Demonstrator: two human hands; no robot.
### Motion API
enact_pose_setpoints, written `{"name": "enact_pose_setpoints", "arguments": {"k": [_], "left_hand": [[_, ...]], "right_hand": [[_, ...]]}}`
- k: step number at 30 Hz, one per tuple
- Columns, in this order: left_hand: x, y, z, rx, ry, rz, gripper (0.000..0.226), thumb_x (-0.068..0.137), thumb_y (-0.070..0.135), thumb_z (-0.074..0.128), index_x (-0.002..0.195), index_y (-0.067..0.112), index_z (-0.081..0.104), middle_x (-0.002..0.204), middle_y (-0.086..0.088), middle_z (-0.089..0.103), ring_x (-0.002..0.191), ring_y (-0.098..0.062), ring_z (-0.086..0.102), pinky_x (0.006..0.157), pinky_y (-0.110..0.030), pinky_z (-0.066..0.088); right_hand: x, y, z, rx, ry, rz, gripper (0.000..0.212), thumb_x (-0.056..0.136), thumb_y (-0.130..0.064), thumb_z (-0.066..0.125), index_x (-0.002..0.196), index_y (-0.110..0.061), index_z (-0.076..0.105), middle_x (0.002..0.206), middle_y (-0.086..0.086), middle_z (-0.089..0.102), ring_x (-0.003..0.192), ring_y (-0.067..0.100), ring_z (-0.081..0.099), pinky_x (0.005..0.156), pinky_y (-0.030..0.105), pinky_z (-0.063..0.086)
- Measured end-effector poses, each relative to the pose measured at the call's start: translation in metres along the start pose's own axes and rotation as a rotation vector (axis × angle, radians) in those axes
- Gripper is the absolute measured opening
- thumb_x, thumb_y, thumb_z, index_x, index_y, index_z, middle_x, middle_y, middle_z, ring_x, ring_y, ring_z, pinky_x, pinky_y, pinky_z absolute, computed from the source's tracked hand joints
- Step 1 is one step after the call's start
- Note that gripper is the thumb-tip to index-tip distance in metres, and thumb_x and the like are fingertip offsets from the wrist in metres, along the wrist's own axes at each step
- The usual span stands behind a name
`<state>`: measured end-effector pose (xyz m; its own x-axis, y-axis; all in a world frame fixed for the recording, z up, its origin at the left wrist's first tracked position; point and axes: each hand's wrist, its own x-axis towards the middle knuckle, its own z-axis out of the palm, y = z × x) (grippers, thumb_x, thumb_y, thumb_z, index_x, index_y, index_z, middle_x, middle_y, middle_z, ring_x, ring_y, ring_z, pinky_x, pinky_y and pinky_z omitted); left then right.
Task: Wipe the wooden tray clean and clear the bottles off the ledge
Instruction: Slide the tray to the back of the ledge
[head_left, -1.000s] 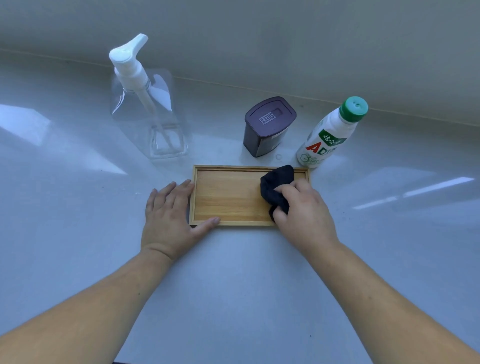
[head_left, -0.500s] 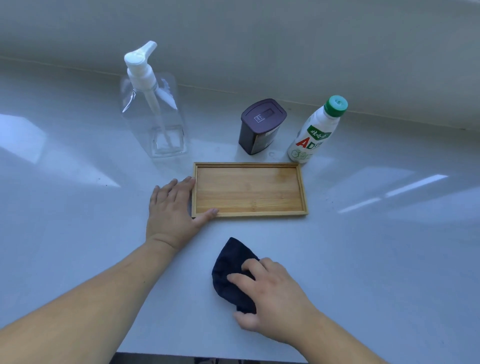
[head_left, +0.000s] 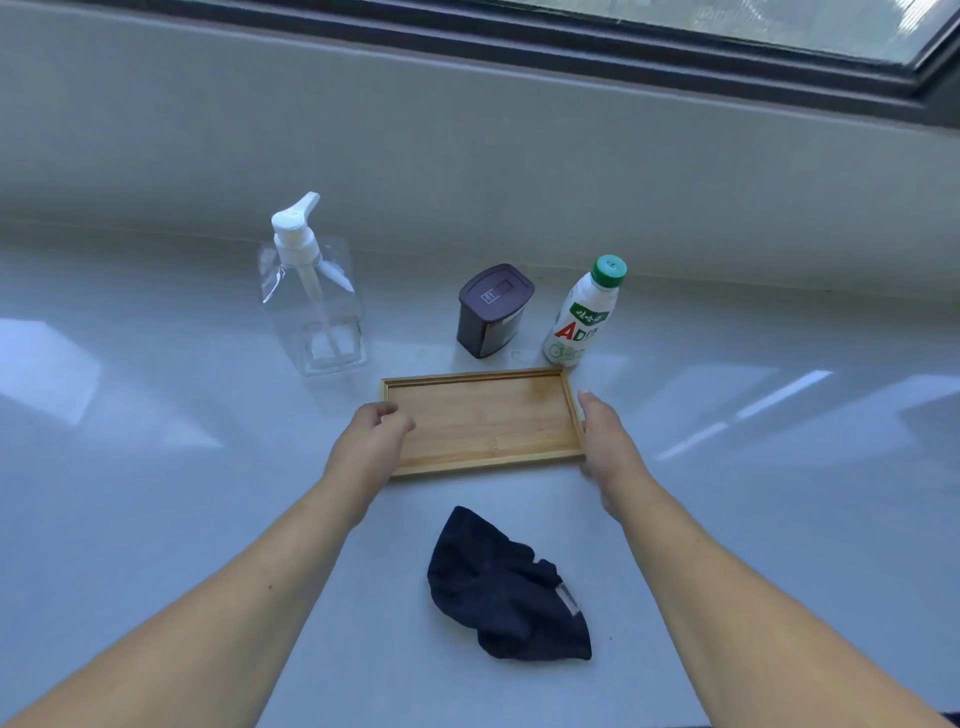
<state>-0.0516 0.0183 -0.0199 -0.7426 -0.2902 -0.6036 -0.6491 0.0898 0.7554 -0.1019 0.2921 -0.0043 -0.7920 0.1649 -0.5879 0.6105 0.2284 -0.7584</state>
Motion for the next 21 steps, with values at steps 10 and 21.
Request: {"name": "enact_pose_setpoints", "arguments": {"k": [10, 21], "left_hand": [[-0.049, 0.009, 0.028, -0.048, -0.125, 0.005, 0.047, 0.068, 0.042, 0.055, 0.116, 0.041, 0.060, 0.122, 0.011, 0.060, 0.111, -0.008, 0.055, 0.092, -0.038, 0.045], [-0.072, 0.064, 0.136, -0.012, -0.264, 0.027, 0.043, 0.067, 0.039, 0.057, 0.110, 0.037, 0.061, 0.119, 0.000, 0.066, 0.112, -0.023, 0.063, 0.103, -0.052, 0.051]], "right_hand": [[-0.045, 0.033, -0.060, 0.220, 0.098, 0.100, 0.058, 0.095, -0.074, 0.038, 0.138, -0.036, 0.051, 0.106, 0.006, 0.073, 0.099, 0.024, 0.073, 0.082, 0.039, 0.052], [-0.038, 0.034, -0.189, 0.198, 0.233, 0.068, 0.066, 0.097, -0.075, 0.033, 0.146, -0.035, 0.049, 0.119, 0.002, 0.066, 0.110, 0.026, 0.065, 0.088, 0.042, 0.046]]}}
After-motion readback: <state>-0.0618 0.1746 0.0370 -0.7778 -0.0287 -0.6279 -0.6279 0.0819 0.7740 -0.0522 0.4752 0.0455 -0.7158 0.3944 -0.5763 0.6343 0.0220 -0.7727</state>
